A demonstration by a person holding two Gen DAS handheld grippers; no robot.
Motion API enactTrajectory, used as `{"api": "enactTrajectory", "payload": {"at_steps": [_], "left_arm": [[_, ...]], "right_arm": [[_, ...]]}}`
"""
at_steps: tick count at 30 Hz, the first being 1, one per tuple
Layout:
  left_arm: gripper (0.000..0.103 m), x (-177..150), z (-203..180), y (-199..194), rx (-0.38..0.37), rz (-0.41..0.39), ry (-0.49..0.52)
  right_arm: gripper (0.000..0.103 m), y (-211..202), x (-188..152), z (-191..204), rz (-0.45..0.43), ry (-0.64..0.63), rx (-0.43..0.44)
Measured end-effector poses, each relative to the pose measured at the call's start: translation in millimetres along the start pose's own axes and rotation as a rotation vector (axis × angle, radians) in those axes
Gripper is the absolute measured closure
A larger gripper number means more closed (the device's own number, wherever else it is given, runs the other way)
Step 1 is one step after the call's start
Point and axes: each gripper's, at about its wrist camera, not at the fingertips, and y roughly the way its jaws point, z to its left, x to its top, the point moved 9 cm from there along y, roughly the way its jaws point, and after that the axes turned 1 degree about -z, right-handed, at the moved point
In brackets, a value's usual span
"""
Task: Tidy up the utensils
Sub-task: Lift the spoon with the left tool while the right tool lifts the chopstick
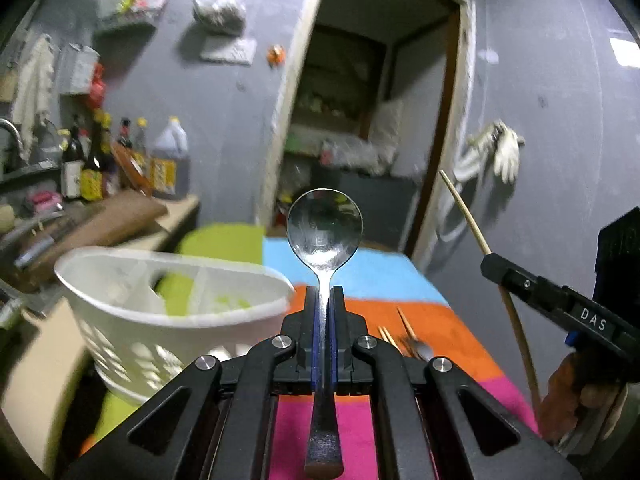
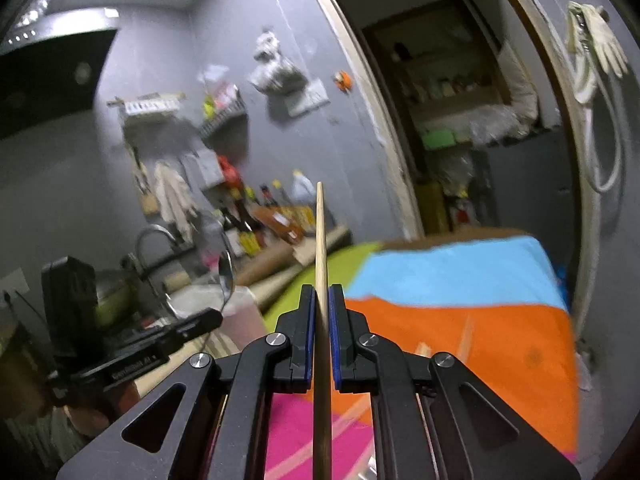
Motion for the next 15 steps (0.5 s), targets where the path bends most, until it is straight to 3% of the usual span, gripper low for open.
{"api": "enactTrajectory", "payload": {"at_steps": [4, 10, 15], "left_arm": [[0.101, 34.2, 27.2, -16.5, 0.043, -0.094, -0.025], [0.101, 75.1, 97.3, -24.1, 0.126, -0.197, -0.108], [0.101, 88.7, 151.8, -22.7, 0.182, -0.277, -0.167]], "right_arm": [[0.098, 23.8, 24.8, 28.8, -0.08, 0.049, 0.088], [0.098, 67.9, 64.0, 73.3, -0.194, 0.104, 0.182], [0.098, 102.8, 81.2, 89.0, -0.277, 0.145, 0.181]]}}
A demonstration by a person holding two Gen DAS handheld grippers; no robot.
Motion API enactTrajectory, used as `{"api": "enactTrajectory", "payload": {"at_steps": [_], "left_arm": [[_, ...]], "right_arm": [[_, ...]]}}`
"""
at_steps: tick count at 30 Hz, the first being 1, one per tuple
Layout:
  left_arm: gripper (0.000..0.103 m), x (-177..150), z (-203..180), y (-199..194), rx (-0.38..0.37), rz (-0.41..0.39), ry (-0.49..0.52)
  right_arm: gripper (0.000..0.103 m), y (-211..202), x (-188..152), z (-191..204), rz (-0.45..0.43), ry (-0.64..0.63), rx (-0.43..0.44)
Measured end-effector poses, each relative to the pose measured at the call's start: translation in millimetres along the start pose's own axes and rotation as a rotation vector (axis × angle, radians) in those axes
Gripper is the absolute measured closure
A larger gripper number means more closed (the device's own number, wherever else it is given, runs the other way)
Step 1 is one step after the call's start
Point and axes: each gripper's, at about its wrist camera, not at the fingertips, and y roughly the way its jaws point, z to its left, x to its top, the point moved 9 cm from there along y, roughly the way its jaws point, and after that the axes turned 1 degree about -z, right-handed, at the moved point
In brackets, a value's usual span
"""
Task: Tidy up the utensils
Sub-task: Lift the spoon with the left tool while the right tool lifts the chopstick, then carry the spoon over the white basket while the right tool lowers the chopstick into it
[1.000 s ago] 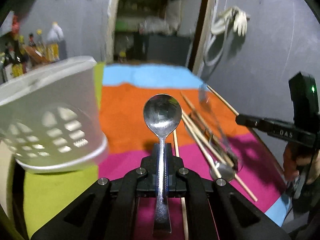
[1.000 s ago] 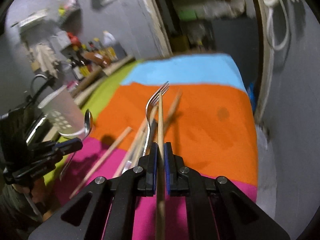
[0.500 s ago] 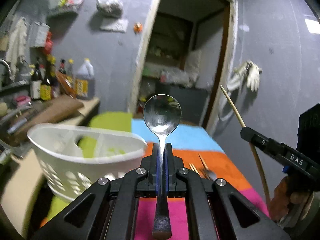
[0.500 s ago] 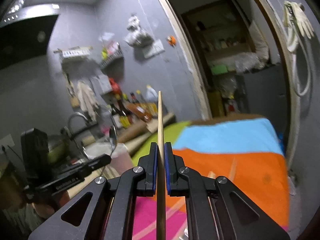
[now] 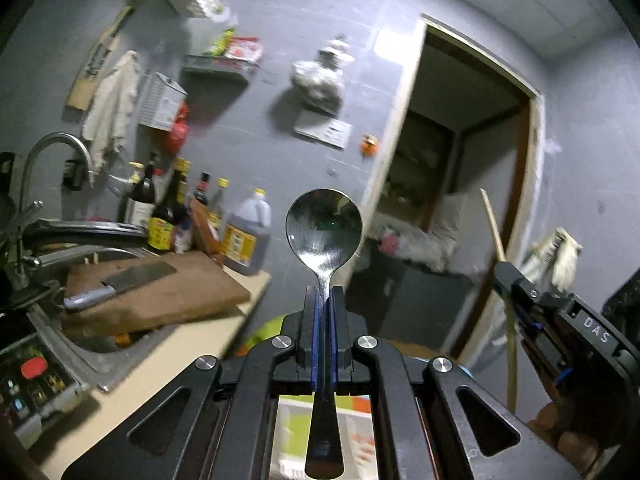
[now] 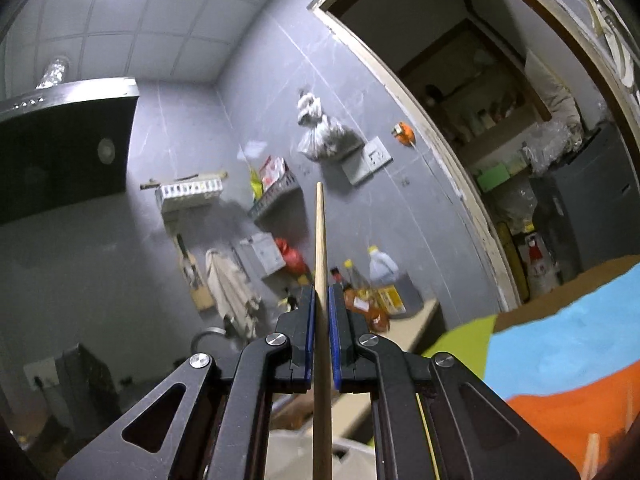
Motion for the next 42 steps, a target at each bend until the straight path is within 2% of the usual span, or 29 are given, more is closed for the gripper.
{"api": "enactTrajectory", "payload": {"at_steps": [4, 10, 15, 25, 34, 42], "left_arm": [[0.101, 1.6, 22.2, 3.9, 0.074, -0.062, 0.014], [0.101, -16.6, 43.6, 8.6, 0.097, -0.086, -0.067], [0.101, -26.1, 45.3, 5.9, 0.117, -0.082, -0.058], [0.101, -30.5, 45.1, 6.0, 0.114, -0.069, -0.082], [0.101, -37.0, 49.1, 5.0, 0.109, -0.052, -0.109], [0.101, -37.4, 47.7, 2.9, 0.096, -0.046, -0.115]], "right_arm": [[0.098, 17.1, -3.8, -3.4, -0.051, -0.02, -0.052], [0.098, 21.3, -11.5, -9.1, -0.108, -0.069, -0.125], [0.098, 21.3, -15.1, -9.2, -0.122, -0.111, -0.139], [0.098, 26.1, -17.5, -14.3, -0.119, -0.108, -0.17], [0.098, 42.1, -17.7, -11.2, -0.042, -0.123, -0.217], [0.098, 49.8, -16.1, -17.4, -0.02, -0.099, -0.337]]}}
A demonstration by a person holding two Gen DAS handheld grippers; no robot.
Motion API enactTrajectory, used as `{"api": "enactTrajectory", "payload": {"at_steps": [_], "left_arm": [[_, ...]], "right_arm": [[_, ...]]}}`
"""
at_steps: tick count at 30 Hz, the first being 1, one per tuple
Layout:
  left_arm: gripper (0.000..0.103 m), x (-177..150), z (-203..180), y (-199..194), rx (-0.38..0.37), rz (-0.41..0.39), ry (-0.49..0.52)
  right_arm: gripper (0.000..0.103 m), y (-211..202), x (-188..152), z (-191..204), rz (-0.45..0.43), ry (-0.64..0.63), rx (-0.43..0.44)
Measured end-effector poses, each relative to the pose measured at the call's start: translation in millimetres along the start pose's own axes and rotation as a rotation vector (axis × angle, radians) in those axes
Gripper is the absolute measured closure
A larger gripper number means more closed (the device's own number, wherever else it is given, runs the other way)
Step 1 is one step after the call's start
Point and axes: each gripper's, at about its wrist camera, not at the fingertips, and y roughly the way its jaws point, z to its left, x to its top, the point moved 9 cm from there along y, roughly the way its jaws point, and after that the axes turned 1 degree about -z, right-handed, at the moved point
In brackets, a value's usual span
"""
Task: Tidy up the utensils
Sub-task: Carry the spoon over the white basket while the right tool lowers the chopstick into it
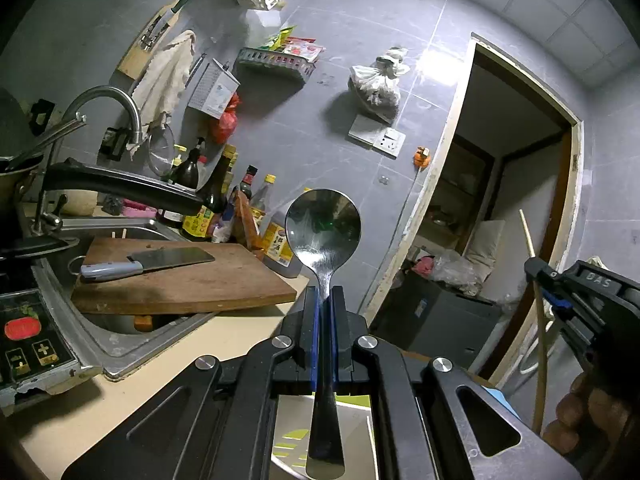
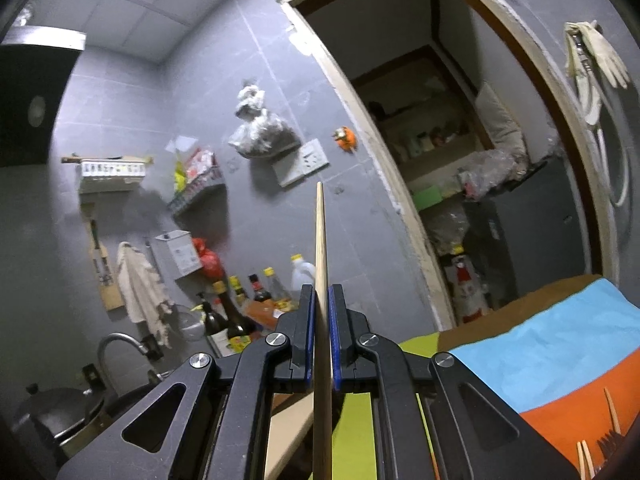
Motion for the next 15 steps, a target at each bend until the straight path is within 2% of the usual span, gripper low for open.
{"api": "enactTrajectory", "payload": {"at_steps": [9, 15], "left_arm": [[0.101, -5.4, -4.0, 3.4, -0.003, 0.017, 0.038], [0.101, -10.7, -3.7, 5.6, -0.006, 0.029, 0.05]], "right_arm": [[0.098, -12.9, -15.9, 4.9, -0.053, -0.113, -0.113], [0.098, -18.1, -25.3, 7.1, -0.065, -0.188, -0.111]]}}
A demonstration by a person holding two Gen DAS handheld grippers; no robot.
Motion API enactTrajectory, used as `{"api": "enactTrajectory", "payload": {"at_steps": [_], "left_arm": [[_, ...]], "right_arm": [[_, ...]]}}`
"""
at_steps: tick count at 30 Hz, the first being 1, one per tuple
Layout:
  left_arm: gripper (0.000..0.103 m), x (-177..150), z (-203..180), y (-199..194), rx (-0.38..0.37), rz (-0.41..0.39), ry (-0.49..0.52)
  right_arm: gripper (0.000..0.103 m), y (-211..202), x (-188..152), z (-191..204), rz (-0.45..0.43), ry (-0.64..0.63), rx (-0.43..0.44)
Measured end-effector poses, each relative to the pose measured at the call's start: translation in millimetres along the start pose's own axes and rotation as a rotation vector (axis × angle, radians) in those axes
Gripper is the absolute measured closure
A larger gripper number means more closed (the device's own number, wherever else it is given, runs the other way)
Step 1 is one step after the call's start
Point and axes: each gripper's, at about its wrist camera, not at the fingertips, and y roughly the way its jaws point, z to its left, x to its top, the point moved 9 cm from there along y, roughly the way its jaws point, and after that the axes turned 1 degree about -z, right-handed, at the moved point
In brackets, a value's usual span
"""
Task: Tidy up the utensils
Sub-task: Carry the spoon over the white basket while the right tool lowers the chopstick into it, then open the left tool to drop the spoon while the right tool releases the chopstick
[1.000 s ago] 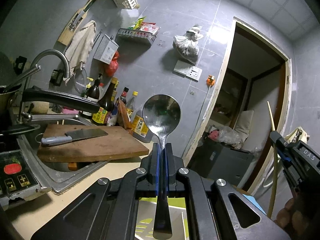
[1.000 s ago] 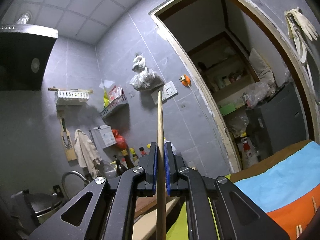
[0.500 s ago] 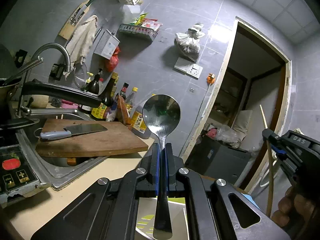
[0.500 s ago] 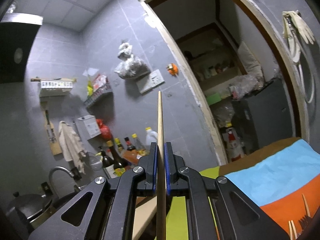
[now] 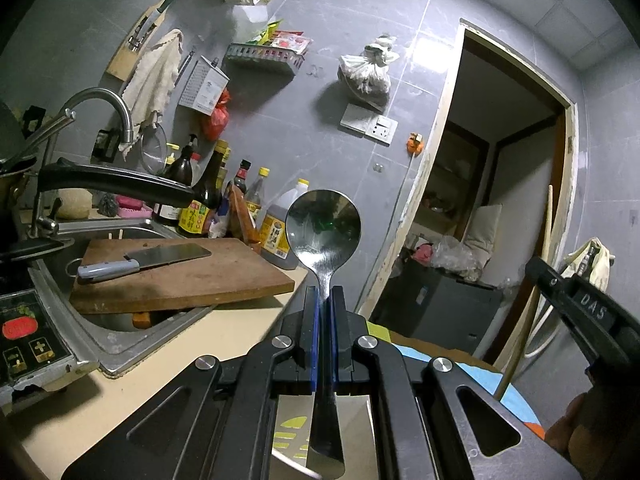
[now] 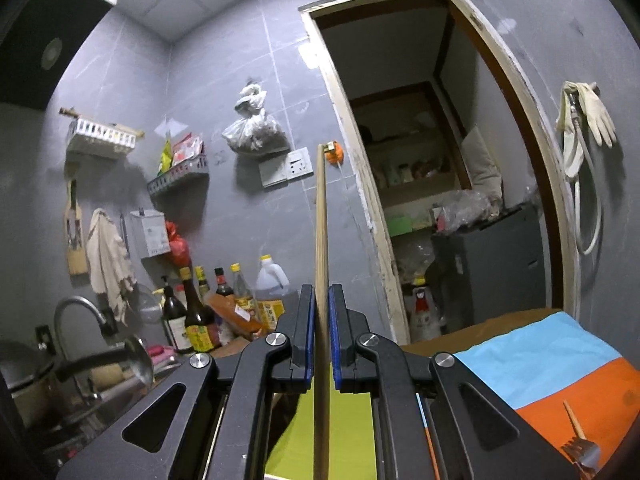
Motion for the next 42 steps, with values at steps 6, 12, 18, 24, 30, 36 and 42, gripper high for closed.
{"api": "enactTrajectory", "payload": {"at_steps": [6, 12, 18, 24, 30, 36, 42], "left_arm": [[0.101, -4.2, 5.4, -1.3, -0.017, 0.026, -0.009], [0.101, -9.9, 8.8, -2.4, -0.04, 0.073, -0.019], [0.101, -16.9, 6.5, -8.9, -0.036, 0.093, 0.029], [0.1, -19.8, -2.1, -15.5, -0.09, 0.094, 0.053], [0.099, -20.9, -7.0, -21.2, -0.104, 0.089, 0.077], [0.096, -21.1, -14.9, -31.1, -0.117, 0.078, 0.086], [0.068, -17.7, -40.0, -44.0, -0.174, 0.07, 0.092]], "right_arm": [[0.098, -1.3, -14.4, -1.1, 0.06, -0.027, 0.049], [0.098, -6.7, -32.3, -3.4, 0.175, -0.031, 0.113], [0.097, -19.7, -49.0, -1.6, 0.243, -0.065, 0.172], [0.095, -26.5, -61.5, -3.5, 0.279, -0.075, 0.2], [0.08, -32.0, -63.5, -8.6, 0.307, -0.053, 0.217], [0.074, -47.3, -50.8, -13.8, 0.297, -0.072, 0.224], [0.05, -68.7, -26.6, -32.5, 0.254, -0.097, 0.21]]}}
